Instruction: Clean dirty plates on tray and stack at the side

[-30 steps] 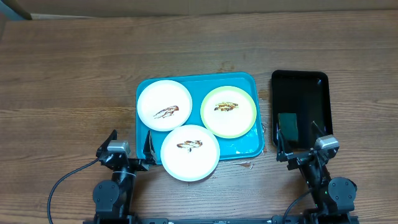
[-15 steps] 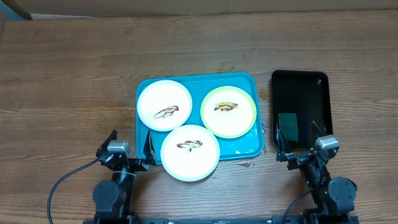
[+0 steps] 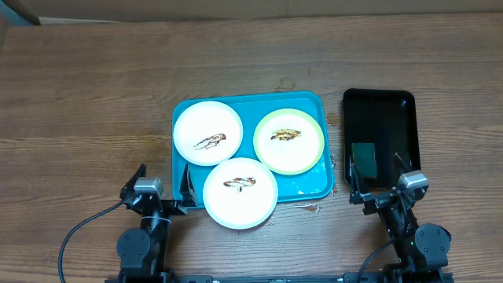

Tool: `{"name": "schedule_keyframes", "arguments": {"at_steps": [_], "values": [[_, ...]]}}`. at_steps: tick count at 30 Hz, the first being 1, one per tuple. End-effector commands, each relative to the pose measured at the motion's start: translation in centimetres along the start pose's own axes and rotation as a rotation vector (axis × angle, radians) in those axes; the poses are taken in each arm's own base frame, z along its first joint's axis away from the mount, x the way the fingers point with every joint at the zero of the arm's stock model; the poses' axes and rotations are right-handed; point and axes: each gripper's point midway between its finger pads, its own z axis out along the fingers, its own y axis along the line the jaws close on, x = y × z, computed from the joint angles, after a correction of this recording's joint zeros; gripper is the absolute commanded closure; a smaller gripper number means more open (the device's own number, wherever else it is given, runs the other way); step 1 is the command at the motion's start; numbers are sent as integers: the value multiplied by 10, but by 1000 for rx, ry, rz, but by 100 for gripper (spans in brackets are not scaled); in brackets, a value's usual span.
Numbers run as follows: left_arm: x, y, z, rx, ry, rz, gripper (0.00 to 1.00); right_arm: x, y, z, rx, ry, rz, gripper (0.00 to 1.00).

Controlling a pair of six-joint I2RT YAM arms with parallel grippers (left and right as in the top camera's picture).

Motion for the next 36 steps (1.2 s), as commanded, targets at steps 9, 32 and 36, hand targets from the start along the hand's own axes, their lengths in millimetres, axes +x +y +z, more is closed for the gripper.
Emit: {"name": "schedule_keyframes", "arguments": {"at_steps": [9,32,36], "values": [[3,8,-1,-48,16,-97,0,2,-16,-1,95,-4,189,0],[-64,-37,-20,67,746,-39,0,-45,-12,20,219,623,340,0],[-69,-39,-17,56,869,-57,0,-44,-10,28,218,707,355,0]]}}
